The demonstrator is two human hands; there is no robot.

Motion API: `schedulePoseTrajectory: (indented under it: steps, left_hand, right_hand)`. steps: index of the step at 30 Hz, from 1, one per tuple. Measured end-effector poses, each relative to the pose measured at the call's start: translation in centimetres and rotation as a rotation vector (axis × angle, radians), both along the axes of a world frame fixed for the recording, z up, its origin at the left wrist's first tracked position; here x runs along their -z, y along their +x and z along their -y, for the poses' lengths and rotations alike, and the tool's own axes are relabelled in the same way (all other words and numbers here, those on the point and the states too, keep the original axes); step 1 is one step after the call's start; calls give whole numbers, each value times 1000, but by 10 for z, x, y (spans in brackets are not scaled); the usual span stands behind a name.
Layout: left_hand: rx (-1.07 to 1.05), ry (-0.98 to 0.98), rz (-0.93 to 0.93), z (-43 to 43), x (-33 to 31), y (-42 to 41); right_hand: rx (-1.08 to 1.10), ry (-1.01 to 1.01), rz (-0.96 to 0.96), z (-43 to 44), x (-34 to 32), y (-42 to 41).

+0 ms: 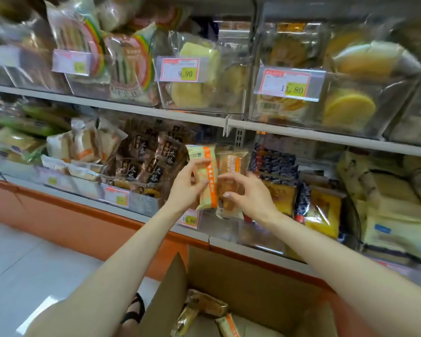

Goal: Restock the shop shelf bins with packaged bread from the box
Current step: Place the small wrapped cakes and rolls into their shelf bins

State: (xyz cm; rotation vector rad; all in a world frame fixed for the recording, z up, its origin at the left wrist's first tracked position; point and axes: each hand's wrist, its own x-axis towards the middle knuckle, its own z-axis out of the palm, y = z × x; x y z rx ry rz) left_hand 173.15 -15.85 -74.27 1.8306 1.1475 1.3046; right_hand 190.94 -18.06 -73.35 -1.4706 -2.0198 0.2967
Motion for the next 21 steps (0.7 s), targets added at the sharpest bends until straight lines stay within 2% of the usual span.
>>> schedulePoseTrajectory:
  steps: [4,8,11,15,19,21]
  left_hand:
    - [7,-4,-46,-28,12,1]
    - [2,-65,-248,-57,22,-3]
    - [3,-163,-424,-68,32,-1]
    - [26,-158,-577,-73,41,2]
    - [28,-120,-656,-78,46,-4]
    - [29,-88,-627,-78,44,-5]
  right_hand:
    - [111,-60,28,-35,3,-9]
    - [167,-123,21,-64,9,-14]
    - [188,-99,202,-78,7,-17]
    - [155,-100,514,-81,0,-16]
    - [123,-112,576,-76,4,-9]
    - [103,-84,623,-72,8,-5]
